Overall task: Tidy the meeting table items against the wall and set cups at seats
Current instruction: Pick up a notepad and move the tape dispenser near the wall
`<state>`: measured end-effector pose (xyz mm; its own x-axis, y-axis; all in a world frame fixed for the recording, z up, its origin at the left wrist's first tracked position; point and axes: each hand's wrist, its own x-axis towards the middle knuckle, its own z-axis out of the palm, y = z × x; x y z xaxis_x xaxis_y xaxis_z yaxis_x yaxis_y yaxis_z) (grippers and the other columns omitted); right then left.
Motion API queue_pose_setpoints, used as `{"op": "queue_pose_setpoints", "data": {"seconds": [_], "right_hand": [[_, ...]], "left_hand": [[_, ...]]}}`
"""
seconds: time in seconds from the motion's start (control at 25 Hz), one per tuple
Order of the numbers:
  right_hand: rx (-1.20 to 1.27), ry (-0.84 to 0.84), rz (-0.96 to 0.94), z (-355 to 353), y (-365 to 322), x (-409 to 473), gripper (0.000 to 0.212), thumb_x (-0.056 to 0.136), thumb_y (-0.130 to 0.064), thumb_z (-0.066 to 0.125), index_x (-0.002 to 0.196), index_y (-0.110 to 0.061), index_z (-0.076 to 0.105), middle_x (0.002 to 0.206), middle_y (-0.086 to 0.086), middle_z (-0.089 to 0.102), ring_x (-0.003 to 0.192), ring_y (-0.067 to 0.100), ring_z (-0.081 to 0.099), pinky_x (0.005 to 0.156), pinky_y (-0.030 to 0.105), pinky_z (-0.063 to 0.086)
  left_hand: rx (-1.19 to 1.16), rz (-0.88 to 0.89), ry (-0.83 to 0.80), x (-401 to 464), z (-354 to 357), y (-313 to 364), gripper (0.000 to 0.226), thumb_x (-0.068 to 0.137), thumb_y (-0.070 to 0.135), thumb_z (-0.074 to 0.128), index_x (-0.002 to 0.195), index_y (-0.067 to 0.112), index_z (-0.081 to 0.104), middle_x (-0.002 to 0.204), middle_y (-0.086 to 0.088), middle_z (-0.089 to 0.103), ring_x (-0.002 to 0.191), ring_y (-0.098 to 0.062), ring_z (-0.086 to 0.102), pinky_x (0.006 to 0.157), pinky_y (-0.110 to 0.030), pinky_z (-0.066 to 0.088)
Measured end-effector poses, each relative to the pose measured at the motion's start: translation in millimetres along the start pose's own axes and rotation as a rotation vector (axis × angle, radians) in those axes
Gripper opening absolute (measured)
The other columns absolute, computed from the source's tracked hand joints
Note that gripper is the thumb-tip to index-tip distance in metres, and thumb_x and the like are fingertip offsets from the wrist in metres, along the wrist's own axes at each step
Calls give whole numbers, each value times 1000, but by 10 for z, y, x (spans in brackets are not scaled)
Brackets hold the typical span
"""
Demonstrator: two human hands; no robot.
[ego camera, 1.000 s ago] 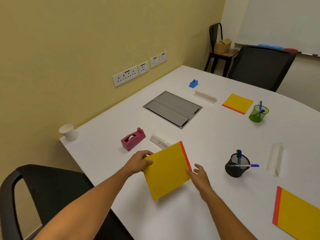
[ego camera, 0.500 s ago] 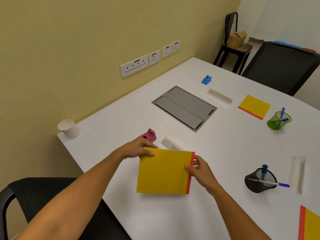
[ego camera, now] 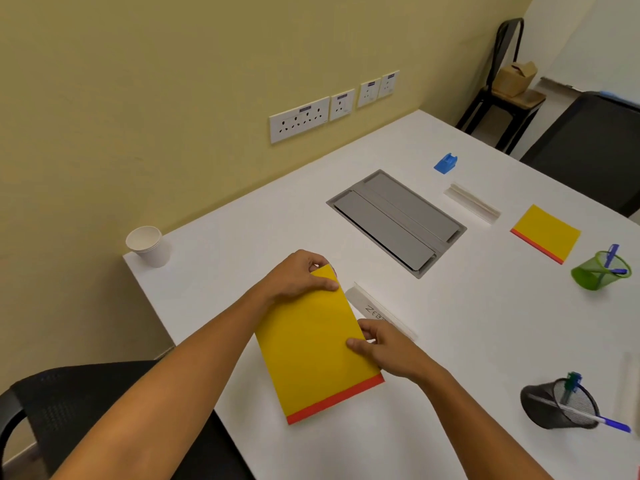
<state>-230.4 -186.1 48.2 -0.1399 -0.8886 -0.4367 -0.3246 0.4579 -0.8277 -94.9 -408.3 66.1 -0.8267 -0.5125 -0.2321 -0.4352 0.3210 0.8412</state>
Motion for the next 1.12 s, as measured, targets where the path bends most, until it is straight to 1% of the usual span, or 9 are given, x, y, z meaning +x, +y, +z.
{"op": "queue_pose_setpoints", "data": {"seconds": [0.12, 0.2, 0.28, 0.4, 0.52, 0.64, 0.84, 0.92, 1.12], "right_hand": [[95, 81, 28, 11, 27, 138, 32, 101, -40, 53, 128, -27, 62, 125, -7, 69, 108, 17, 70, 96, 43, 58], [183, 121, 29, -35, 79, 207, 33, 99, -39, 53, 128, -27, 62, 125, -5, 71, 108, 18, 71, 96, 44, 58], [287, 164, 33, -79, 140, 243, 37, 95, -42, 53, 128, -28, 60, 124, -4, 72, 107, 18, 72, 90, 40, 61], [429, 263, 82, -123, 235, 362, 37, 93, -41, 53, 128, -30, 59, 117, -12, 74, 101, 14, 74, 71, 27, 61], [541, 401, 148, -178, 307, 548, 25, 101, -33, 51, 124, -30, 61, 111, -11, 75, 93, 14, 76, 63, 27, 60], [649, 491, 197, -240, 292, 783, 22, 103, -30, 49, 122, -29, 61, 115, -7, 73, 97, 21, 74, 68, 35, 61], [784, 544, 217, -417, 196, 1333, 15, 104, -27, 50, 108, -33, 63, 101, -14, 75, 91, 16, 73, 61, 31, 61], [799, 540, 217, -497, 129, 1584, 15, 105, -27, 49, 110, -34, 62, 102, -12, 75, 94, 18, 72, 63, 33, 61], [877, 580, 183, -767, -42, 2313, 19, 108, -20, 44, 111, -28, 62, 111, -5, 72, 97, 22, 70, 60, 33, 61]], "left_hand": [[-58, -11, 107, 120, -93, -165, 29, 90, 46, 69, 111, 26, 70, 105, 5, 71, 99, -12, 65, 87, -31, 55], [-116, -17, 211, 197, -203, -351, 34, 95, 45, 61, 120, 22, 68, 116, 3, 70, 109, -13, 64, 96, -32, 52], [-99, -51, 332, 271, -309, -567, 43, 99, 45, 54, 133, 19, 59, 128, -1, 65, 119, -19, 61, 99, -34, 49], [150, -142, 427, 414, -428, -970, 57, 102, 44, 48, 151, 17, 36, 150, -7, 48, 136, -26, 48, 107, -43, 42], [360, -160, 417, 563, -432, -1294, 67, 102, 47, 47, 157, 17, 24, 161, -10, 32, 148, -29, 29, 117, -46, 30], [531, -236, 354, 689, -275, -1567, 73, 101, 54, 41, 159, 18, 16, 166, -10, 20, 154, -32, 12, 123, -47, 18], [542, -319, 269, 973, -38, -2007, 80, 99, 62, 36, 160, 27, 0, 167, -14, -3, 150, -47, -15, 122, -59, 0], [529, -335, 267, 1073, 40, -2121, 80, 96, 68, 31, 160, 30, 2, 167, -14, -8, 149, -47, -18, 121, -60, -5], [762, -346, 399, 1208, 168, -2268, 79, 94, 74, 8, 160, 31, 7, 168, -12, -1, 153, -39, -9, 120, -63, -4]]}}
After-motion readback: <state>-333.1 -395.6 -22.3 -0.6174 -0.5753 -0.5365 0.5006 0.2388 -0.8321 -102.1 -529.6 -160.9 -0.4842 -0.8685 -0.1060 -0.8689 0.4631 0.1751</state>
